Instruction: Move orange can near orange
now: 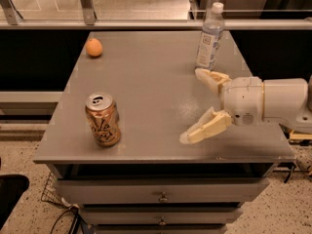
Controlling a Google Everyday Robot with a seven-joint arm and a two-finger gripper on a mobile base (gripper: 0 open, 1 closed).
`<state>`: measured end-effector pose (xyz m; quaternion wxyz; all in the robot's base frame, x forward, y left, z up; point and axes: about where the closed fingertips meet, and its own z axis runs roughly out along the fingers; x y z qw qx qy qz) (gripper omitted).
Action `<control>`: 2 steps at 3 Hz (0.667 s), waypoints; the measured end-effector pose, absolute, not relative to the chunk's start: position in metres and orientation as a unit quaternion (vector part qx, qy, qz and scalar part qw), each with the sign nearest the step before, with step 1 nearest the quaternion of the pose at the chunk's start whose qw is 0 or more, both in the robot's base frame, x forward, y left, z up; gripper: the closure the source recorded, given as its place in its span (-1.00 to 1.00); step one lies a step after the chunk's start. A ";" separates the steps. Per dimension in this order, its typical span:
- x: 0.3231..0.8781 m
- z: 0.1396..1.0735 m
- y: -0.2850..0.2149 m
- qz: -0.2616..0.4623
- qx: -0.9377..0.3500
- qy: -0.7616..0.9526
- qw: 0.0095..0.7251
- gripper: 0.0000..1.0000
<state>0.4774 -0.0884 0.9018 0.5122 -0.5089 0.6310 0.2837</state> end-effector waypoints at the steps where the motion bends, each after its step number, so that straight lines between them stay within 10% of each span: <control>1: 0.476 0.918 -0.060 0.369 -0.475 0.584 0.545 -1.00; 2: 0.477 0.914 -0.048 0.366 -0.480 0.585 0.542 -1.00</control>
Offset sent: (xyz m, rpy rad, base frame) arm -0.0013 0.0210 0.0115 0.1621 0.0114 0.0572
